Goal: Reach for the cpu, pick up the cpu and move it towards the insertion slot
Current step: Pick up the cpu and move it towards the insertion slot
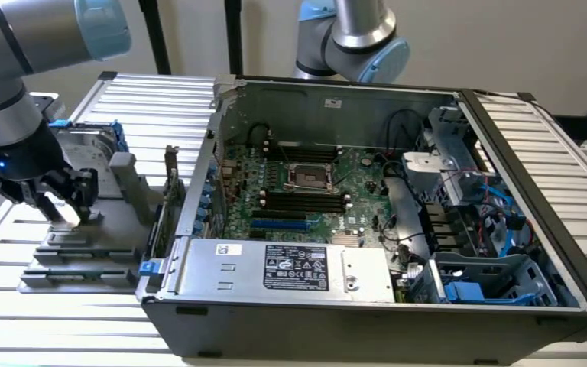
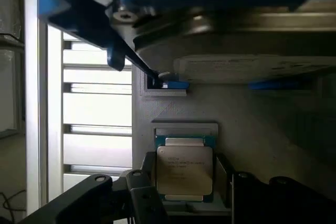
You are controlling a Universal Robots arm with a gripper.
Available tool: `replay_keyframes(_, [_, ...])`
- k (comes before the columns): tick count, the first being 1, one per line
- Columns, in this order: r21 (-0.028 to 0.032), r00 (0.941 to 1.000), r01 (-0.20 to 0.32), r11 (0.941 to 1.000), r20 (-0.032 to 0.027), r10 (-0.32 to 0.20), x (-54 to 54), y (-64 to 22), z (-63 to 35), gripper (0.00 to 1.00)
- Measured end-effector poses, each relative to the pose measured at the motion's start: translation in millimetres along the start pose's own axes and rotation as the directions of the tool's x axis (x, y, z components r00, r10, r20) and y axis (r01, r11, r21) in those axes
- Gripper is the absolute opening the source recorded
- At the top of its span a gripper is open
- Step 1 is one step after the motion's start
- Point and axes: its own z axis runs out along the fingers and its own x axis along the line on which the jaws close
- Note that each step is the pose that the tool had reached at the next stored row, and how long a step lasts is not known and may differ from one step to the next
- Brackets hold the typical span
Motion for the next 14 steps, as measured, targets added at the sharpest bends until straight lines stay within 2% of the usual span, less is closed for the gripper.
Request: replay_keyframes(14, [0.0,1.0,0.001,1.0,-0.0003,-0.001,-6.1,1.5,-63.9,0.54])
